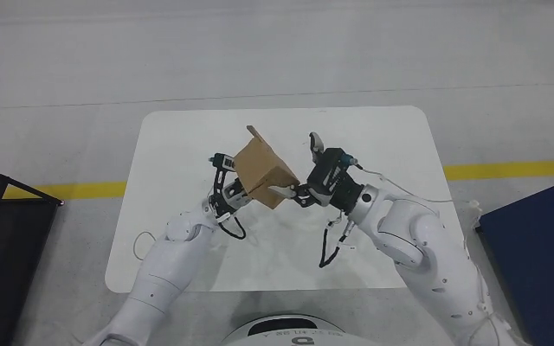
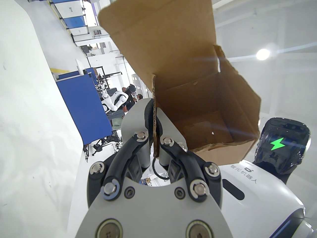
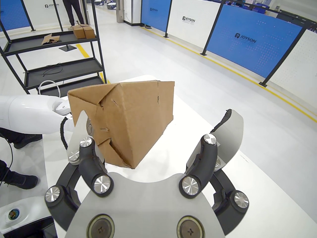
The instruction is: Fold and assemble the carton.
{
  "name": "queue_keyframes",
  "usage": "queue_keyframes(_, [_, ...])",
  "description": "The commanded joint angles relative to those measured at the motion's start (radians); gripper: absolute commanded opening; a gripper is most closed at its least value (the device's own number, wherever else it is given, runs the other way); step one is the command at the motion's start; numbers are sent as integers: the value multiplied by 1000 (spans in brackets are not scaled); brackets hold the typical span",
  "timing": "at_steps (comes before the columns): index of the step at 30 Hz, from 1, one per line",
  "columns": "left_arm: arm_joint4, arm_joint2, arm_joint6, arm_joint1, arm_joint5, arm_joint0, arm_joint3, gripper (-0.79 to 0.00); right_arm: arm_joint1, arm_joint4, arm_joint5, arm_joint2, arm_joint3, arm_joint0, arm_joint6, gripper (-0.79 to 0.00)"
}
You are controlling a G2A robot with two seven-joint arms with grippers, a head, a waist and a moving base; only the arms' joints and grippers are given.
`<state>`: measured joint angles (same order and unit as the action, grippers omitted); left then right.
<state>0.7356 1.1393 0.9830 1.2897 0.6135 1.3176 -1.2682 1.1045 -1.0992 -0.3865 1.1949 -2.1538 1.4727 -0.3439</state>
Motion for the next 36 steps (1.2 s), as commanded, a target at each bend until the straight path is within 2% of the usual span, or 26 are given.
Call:
queue_keyframes(1, [-6, 6, -8, -1, 0, 0, 0, -785, -2, 4, -2, 20, -11, 15, 11, 0])
queue_keyframes(13, [-100, 30, -88, -7, -9, 1, -34, -785, -12, 50, -14, 120, -32, 102, 63, 0])
queue_keyframes(17, [-201, 39, -142, -11, 2, -6, -46, -785, -13, 78, -29, 129, -25, 101, 68, 0])
queue_keyframes(20, [-427, 69, -244, -20, 1, -15, -68, -785, -14, 103, -29, 147, -23, 99, 75, 0])
queue_keyframes(24, [-684, 106, -384, -31, -78, 7, -185, -785, -16, 145, -24, 189, -15, 117, 86, 0])
queue_keyframes(31, [-1020, 130, -451, -48, -271, 51, -368, -785, -19, 179, -23, 241, -9, 179, 104, 0])
queue_keyframes(36, [-1354, 112, -490, -58, -399, 63, -479, -785, -19, 157, -16, 235, 8, 213, 116, 0])
